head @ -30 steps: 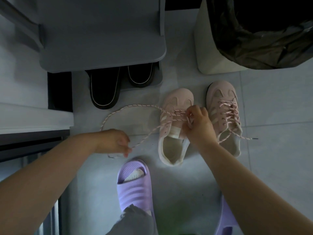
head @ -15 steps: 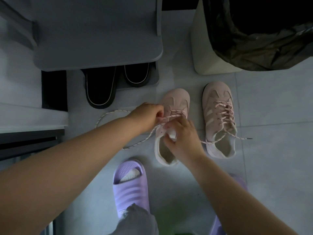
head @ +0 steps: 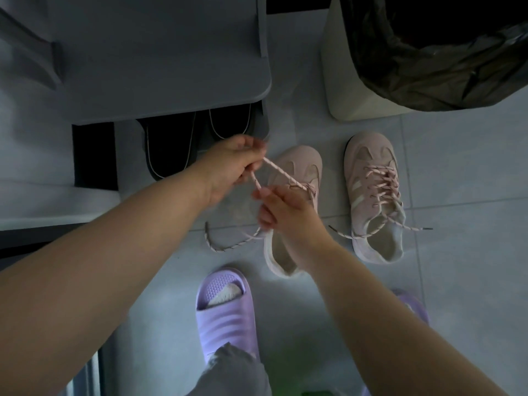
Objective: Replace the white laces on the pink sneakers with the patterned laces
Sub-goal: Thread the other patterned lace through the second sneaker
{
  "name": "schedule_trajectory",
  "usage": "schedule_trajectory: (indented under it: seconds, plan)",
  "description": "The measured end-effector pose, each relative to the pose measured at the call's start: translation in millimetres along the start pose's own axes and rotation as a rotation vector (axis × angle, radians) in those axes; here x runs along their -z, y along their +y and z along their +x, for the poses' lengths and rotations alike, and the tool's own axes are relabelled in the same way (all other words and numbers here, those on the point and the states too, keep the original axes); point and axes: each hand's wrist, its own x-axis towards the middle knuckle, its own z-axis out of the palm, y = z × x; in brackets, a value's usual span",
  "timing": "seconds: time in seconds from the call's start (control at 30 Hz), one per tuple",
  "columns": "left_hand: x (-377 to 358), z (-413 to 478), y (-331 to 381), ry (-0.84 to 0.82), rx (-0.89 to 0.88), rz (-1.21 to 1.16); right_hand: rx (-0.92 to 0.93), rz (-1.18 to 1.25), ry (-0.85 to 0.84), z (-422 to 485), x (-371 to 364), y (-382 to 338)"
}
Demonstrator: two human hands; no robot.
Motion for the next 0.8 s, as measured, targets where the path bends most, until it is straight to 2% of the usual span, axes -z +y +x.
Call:
schedule_trajectory:
  seconds: [0.13,0.2,0.3,0.37,0.43,0.5,0.53,0.57,0.6,0.67,0.73,0.8]
  plan:
    - [17.6,6.8,-26.0,0.167,-0.049,0.414,-0.092,-0.164,-0.084,-6.2,50.8,-15.5]
    - [23.3,8.7,-40.2,0.177,-0.044,0.527,-0.111,-0.377,-0.073,-8.8,76.4,-21.1]
    - [27.2,10.7,-49.4,0.181,-0.038,0.672,-0.168,-0.566,-0.077,-9.2,105.0,-33.5]
    - [28.0,11.1,-51.0,0.181,-0.043,0.854,-0.157,-0.747,-0.019,-8.2,116.4,-41.4]
    - [23.8,8.2,-48.7,0.203,-0.196,1.11,-0.067,-0.795,0.04,-5.5,112.7,-43.2]
    - [7.5,-2.0,-40.6,0.138,-0.516,1.075,0.036,-0.768,0.026,-4.0,90.7,-40.2]
    - [-4.2,-8.8,-36.2,0.023,-0.626,0.971,0.081,-0.786,0.0,-2.4,78.0,-36.5]
    - [-15.9,-15.9,-31.6,-0.121,-0.634,0.846,0.121,-0.813,-0.031,-0.8,65.9,-31.9]
    - [-26.0,-23.7,-27.0,-0.242,-0.564,0.732,0.149,-0.824,-0.056,0.3,55.7,-27.7]
    - [-33.7,-27.0,-27.0,-0.365,-0.347,0.628,0.165,-0.809,-0.01,2.4,44.0,-20.6]
    - [-27.9,-21.9,-31.9,-0.355,-0.231,0.605,0.18,-0.762,0.082,3.8,44.6,-14.0]
    - [-18.0,-15.9,-36.4,-0.321,-0.179,0.573,0.197,-0.782,0.095,4.0,50.1,-10.8]
